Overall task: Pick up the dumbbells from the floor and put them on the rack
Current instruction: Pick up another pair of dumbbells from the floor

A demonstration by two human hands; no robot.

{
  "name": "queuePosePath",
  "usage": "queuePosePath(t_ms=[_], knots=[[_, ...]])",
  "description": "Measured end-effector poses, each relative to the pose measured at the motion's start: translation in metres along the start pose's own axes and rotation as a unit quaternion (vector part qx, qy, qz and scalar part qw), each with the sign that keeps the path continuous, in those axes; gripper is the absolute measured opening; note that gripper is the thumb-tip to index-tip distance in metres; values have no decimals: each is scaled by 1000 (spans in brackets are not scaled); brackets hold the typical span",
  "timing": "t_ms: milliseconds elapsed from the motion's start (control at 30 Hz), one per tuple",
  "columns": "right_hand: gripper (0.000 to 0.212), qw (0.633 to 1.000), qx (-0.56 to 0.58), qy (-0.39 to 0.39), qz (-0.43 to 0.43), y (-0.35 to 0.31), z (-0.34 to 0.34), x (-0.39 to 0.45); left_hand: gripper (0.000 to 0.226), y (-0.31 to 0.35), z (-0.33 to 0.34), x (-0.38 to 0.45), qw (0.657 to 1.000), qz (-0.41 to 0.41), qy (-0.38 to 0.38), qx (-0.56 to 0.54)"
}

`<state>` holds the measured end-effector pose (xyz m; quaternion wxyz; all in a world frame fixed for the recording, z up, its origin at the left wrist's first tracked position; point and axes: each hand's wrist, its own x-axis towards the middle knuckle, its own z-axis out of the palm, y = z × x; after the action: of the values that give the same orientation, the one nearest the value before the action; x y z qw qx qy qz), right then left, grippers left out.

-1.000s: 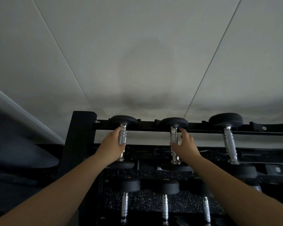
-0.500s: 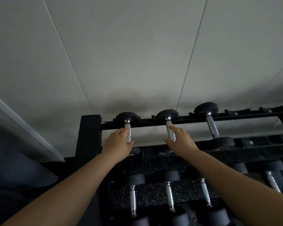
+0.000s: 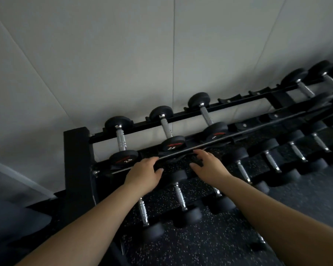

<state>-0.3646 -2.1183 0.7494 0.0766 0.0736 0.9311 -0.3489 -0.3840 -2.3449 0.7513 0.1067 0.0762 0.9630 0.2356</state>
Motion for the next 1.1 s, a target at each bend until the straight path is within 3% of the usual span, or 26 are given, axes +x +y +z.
queuePosePath(t_ms=[500,767,1100], knots=[[52,992,19,77,95,206,-111,-90,50,190,139,-17,995,58,-74,18],[51,991,32,70,110,321,-182,-118,49,282,223,-37,998,37,-56,-20],[52,989,35,43,140,406,-215,-100,51,352,281,-6,993,22,-110,-30]])
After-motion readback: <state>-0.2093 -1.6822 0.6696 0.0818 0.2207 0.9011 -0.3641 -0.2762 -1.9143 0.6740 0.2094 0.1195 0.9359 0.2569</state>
